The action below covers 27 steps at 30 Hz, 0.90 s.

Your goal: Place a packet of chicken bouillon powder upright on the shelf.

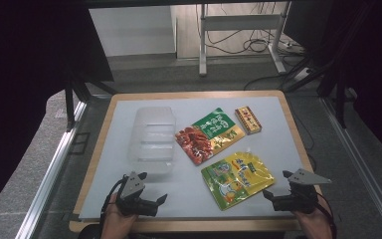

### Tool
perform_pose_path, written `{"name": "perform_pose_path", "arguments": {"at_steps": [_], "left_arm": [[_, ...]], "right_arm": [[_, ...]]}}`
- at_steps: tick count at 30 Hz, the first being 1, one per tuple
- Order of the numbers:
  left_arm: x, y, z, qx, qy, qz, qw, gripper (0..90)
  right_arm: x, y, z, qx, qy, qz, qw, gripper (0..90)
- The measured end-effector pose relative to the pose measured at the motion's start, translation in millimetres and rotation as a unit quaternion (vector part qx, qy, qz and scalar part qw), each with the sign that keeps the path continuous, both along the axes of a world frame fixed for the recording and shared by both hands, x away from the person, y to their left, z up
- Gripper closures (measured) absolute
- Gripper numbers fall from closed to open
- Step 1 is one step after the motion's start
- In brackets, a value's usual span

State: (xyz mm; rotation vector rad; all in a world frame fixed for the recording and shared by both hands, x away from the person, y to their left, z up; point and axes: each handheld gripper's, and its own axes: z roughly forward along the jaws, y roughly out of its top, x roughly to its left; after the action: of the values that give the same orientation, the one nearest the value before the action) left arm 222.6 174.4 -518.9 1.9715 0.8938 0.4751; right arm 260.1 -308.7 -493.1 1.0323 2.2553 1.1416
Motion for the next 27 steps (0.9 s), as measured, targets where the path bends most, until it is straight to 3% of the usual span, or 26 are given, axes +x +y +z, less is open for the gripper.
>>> {"name": "perform_pose_path", "arguments": {"at_steps": [8, 27], "left_arm": [[1.7, 1.0, -1.6, 0.011, 0.011, 0.008, 0.9998, 2.5], [1.5, -2.8, 2.9, 0.012, 0.028, 0.016, 0.9994, 1.3]], "right_arm": [[0.6, 2.0, -2.6, -0.021, 0.009, 0.005, 0.9997, 1.1], [0.6, 2.6, -3.1, -0.024, 0.01, 0.008, 0.9996, 1.1]]}}
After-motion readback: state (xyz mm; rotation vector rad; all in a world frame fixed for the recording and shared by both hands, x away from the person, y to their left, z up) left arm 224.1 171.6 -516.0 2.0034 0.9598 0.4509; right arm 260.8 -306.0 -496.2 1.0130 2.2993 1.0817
